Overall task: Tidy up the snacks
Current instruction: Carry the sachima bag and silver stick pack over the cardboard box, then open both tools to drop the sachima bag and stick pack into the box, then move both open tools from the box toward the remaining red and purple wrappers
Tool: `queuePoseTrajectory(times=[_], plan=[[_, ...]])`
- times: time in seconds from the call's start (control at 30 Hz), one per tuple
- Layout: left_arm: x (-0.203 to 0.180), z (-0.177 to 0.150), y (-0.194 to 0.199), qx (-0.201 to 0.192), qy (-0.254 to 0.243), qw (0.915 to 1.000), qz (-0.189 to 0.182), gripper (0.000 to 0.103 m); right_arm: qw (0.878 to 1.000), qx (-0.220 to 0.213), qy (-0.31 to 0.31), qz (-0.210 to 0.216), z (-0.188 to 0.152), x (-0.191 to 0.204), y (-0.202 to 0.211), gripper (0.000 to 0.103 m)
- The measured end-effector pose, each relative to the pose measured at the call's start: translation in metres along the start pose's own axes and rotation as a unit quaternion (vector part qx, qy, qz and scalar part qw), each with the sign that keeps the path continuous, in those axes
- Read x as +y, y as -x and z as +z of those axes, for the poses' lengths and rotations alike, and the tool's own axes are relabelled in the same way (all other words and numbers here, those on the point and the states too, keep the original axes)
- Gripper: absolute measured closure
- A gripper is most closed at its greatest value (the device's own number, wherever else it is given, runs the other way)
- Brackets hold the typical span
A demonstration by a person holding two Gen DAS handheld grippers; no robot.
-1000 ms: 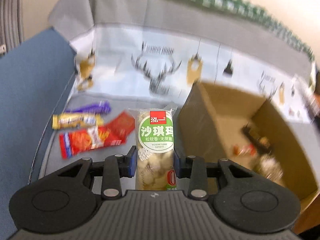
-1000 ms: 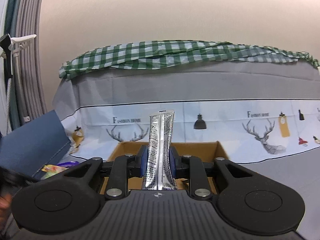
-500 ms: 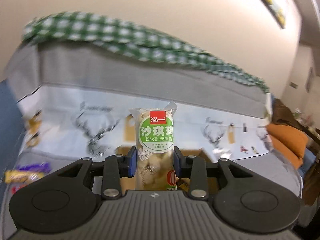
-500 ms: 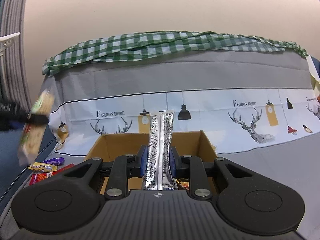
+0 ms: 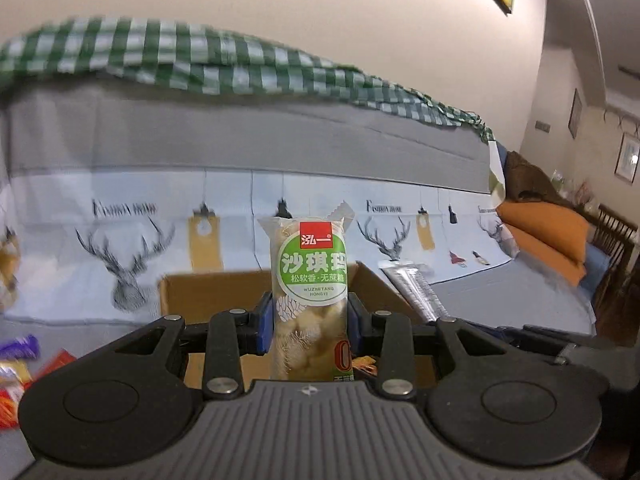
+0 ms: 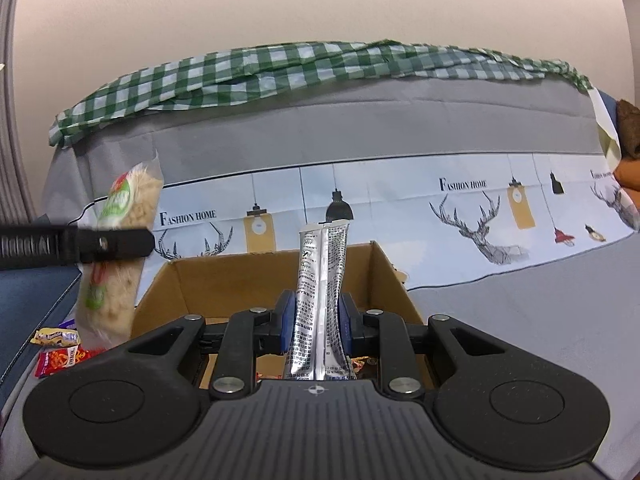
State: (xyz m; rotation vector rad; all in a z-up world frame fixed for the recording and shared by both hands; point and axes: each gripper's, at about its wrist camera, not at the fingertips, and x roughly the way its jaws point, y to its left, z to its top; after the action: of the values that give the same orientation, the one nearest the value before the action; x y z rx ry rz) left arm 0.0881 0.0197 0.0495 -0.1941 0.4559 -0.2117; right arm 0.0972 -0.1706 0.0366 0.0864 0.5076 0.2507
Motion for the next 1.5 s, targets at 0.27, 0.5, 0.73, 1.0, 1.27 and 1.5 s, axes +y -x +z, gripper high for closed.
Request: queuePoseTrajectory(times=[0.27, 0.5, 0.73, 1.0, 1.27, 1.5], plan=[[0.015, -0.003, -0.017, 0.025, 0.043, 0.9987, -0.008, 0.064, 1.0, 0.006, 0.016, -0.004, -0.001, 0.014, -0.008, 0.079], [0.021, -0.001, -0.016, 0.028, 0.049, 0.9984, -0.005, 0.064, 1.0, 0.01, 0.017, -0.004, -0.001, 0.019, -0.012, 0.079], [0.021, -0.001, -0.014, 0.028, 0.044, 0.9986, -0.002, 0.064, 1.0, 0.006, 0.018, -0.006, -0.001, 0.022, -0.011, 0.079], [0.021, 0.0, -0.012, 0.03, 0.04, 0.9987, -0.01, 0.056, 1.0, 0.014, 0.014, 0.003, -0.002, 0.019, -0.013, 0.075], [0.02, -0.004, 0.002, -0.014, 0.007, 0.9998, 0.008, 0.028, 1.0, 0.013, 0.013, -0.014, -0.002, 0.022, -0.015, 0.039], [0.034, -0.014, 0.019, -0.017, 0.008, 0.9998, -0.008, 0.033, 1.0, 0.017, 0.01, -0.018, -0.004, 0.027, -0.015, 0.036]])
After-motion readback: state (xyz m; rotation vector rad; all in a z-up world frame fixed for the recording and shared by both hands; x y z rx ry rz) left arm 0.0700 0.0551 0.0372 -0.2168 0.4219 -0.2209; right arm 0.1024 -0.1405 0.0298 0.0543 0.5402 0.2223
